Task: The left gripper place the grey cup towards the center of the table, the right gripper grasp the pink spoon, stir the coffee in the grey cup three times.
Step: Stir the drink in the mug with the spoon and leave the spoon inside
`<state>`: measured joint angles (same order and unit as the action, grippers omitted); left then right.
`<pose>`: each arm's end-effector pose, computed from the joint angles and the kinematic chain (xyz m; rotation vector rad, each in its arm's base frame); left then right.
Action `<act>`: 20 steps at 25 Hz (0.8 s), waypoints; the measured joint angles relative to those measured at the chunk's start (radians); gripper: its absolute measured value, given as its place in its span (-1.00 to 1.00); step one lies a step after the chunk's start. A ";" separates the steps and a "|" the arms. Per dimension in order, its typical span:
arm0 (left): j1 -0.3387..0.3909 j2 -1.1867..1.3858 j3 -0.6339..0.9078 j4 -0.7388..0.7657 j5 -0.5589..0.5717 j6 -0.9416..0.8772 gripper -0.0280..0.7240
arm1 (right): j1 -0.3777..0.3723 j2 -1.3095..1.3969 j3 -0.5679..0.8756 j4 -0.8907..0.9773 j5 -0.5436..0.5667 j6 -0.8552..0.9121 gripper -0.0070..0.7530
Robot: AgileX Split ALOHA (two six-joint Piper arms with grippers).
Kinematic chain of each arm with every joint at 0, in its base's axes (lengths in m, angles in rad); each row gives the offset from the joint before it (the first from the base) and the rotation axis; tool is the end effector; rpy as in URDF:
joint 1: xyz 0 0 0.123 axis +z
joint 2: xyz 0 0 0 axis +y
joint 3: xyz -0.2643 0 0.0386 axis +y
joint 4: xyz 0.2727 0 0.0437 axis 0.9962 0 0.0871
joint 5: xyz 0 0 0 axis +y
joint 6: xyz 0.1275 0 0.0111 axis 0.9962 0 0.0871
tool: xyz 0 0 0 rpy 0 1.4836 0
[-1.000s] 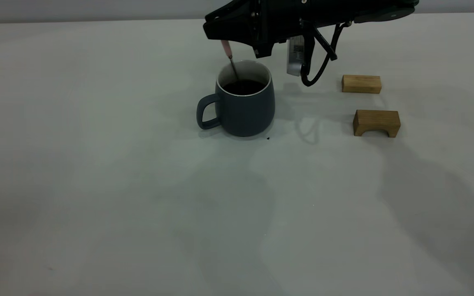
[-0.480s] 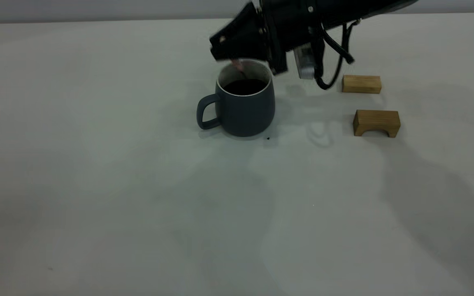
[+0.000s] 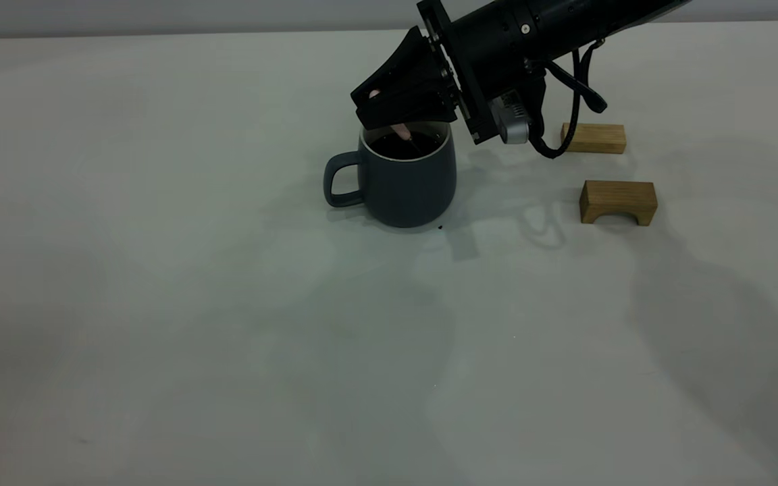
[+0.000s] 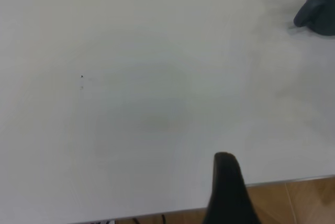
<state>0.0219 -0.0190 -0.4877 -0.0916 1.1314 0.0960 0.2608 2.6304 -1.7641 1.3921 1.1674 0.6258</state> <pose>0.0621 -0.0092 0.2620 0.0865 2.1031 -0.0400 0.4342 0.2358 -0.0110 -1.2601 -1.7458 -1.0824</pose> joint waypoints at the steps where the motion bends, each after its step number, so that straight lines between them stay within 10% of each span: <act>1: 0.000 0.000 0.000 0.000 0.000 0.000 0.59 | 0.000 0.000 0.000 -0.003 0.000 0.000 -0.61; 8: 0.000 0.000 0.000 0.000 0.000 0.000 0.59 | 0.000 0.000 0.000 -0.020 0.007 0.001 -0.53; 16: 0.000 0.000 0.000 0.000 0.000 0.000 0.59 | 0.003 -0.066 0.006 -0.253 -0.002 -0.016 0.42; 20: 0.000 0.000 0.000 0.000 0.000 0.000 0.59 | 0.030 -0.180 0.006 -0.564 0.007 -0.059 0.55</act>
<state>0.0219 -0.0190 -0.4877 -0.0916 1.1314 0.0960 0.2907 2.4502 -1.7577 0.8279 1.1739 0.5665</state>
